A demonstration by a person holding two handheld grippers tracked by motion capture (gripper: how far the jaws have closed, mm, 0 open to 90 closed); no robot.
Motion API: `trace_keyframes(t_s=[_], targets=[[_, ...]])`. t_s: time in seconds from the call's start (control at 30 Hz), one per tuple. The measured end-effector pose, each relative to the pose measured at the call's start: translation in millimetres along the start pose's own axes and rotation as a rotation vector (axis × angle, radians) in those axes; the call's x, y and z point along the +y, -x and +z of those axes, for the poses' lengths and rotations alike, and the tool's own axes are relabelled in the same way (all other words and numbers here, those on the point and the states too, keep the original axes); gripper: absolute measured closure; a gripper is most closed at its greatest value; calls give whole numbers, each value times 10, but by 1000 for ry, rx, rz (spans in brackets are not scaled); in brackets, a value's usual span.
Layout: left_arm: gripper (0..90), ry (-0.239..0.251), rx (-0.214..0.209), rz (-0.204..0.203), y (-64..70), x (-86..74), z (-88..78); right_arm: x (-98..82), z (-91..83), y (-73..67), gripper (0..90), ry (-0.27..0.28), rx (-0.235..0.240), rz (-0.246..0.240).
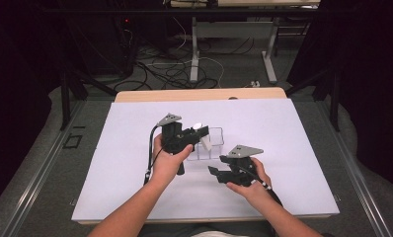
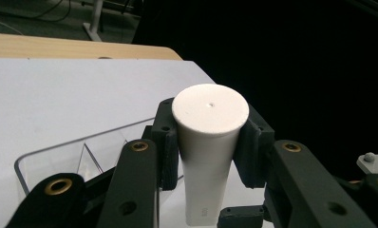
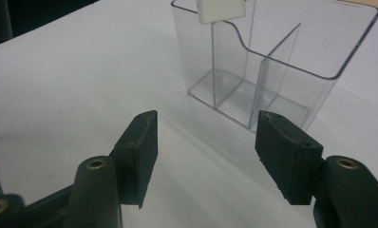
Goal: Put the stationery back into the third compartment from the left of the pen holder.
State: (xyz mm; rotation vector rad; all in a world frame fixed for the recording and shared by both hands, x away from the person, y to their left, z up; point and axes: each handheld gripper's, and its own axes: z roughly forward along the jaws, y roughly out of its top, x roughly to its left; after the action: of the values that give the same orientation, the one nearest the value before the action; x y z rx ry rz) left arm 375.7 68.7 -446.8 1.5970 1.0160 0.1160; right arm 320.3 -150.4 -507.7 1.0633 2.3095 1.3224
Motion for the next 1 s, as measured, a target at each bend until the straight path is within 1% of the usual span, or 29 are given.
trace_keyframes(t_s=[0.07, 0.1, 0.13, 0.17, 0.2, 0.23, 0.27, 0.3, 0.33, 0.37, 0.4, 0.43, 0.47, 0.5, 0.53, 0.57, 0.6, 0.63, 0.67, 0.7, 0.73, 0.77, 0.8, 0.9, 0.97, 1.0], targets=[[667, 6, 13, 12, 10, 12, 21, -3, 7, 24, 384, -3, -19, -5], [667, 2, 14, 17, 11, 16, 24, -4, 9, 38, 384, -10, -21, -2], [667, 9, 21, 23, 17, 18, 37, -3, 7, 46, 384, -14, -20, -4], [667, 11, 28, 32, 19, 22, 48, -8, 16, 54, 384, 0, -22, -4], [667, 12, 32, 38, 19, 25, 54, -11, 19, 65, 384, -1, -25, -4], [667, 19, 36, 45, 20, 26, 65, -11, 16, 74, 382, -10, -30, -9], [667, 17, 39, 50, 21, 30, 71, -15, 20, 86, 378, -7, -49, -22], [667, 26, 46, 61, 22, 31, 87, -22, 29, 93, 375, -6, -63, -26], [667, 31, 49, 62, 26, 32, 100, -28, 29, 117, 373, -21, -66, -29], [667, 22, 51, 73, 23, 38, 100, -37, 35, 132, 368, -26, -64, -16], [667, 32, 55, 79, 27, 39, 118, -45, 45, 146, 354, -23, -67, -12], [667, 28, 56, 88, 29, 43, 124, -51, 44, 157, 342, -39, -72, 0], [667, 34, 62, 92, 37, 42, 139, -57, 51, 172, 338, -45, -77, 7], [667, 34, 65, 103, 44, 44, 152, -64, 54, 192, 323, -49, -80, 7], [667, 33, 66, 115, 44, 48, 159, -69, 60, 216, 288, -58, -89, 17], [667, 35, 71, 115, 55, 47, 171, -72, 63, 230, 251, -62, -95, 27], [667, 36, 68, 124, 57, 51, 182, -79, 70, 259, 225, -62, -105, 19], [667, 32, 73, 135, 61, 52, 191, -87, 78, 279, 212, -63, -117, 24], [667, 36, 74, 136, 69, 50, 208, -93, 80, 300, 203, -67, -123, 32], [667, 29, 80, 144, 73, 49, 215, -96, 72, 321, 189, -86, -126, 40], [667, 34, 82, 155, 74, 49, 230, -106, 82, 345, 178, -78, -131, 45], [667, 37, 86, 156, 80, 45, 245, -112, 86, 361, 167, -78, -129, 62], [667, 33, 86, 163, 81, 46, 255, -119, 89, 375, 155, -83, -137, 71], [667, 36, 95, 179, 90, 39, 296, -137, 98, 432, 148, -91, -155, 69], [667, 28, 100, 194, 96, 38, 323, -144, 106, 461, 145, -93, -170, 66], [667, 31, 101, 202, 98, 34, 344, -146, 107, 471, 144, -95, -174, 77]])
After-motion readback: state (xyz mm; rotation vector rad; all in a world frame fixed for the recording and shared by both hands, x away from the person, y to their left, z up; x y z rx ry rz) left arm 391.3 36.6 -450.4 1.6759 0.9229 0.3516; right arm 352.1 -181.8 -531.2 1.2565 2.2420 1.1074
